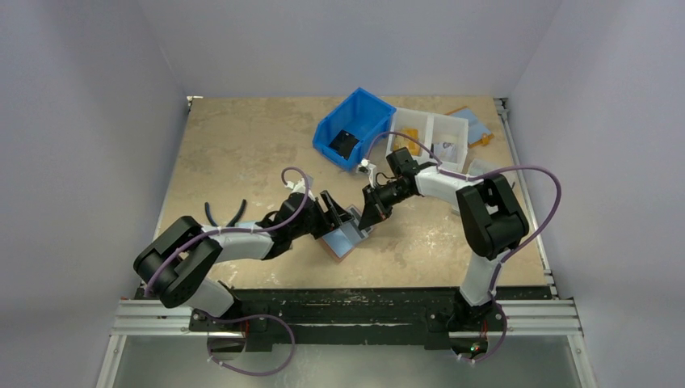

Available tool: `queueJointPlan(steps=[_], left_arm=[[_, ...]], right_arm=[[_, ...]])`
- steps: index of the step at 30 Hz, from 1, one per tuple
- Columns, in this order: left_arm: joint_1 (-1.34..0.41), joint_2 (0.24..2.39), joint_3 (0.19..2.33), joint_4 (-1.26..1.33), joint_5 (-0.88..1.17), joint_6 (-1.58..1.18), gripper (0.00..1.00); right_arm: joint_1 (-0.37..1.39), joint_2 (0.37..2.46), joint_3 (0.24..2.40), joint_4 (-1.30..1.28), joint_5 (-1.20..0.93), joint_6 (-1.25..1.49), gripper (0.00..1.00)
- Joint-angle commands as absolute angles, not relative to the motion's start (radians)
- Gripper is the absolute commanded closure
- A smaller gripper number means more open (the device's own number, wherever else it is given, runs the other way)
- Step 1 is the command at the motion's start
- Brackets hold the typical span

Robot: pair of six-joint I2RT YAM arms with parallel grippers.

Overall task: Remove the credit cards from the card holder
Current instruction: Remove the credit card from the card holder.

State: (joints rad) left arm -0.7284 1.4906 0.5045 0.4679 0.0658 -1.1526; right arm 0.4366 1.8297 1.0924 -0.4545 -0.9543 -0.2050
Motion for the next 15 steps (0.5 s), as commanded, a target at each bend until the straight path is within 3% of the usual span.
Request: queueJointPlan(steps=[1, 15], left_arm=[[-0.717, 1.462, 0.504, 0.479, 0.008, -1.174, 0.29], [-0.716, 1.494, 0.501, 0.492, 0.023, -1.206, 0.28]], right_arm=[[0.446, 1.836, 1.097, -0.433, -1.035, -0.192, 0.98], [0.483, 1.863, 1.107, -0.438, -1.074, -0.196, 0.84]])
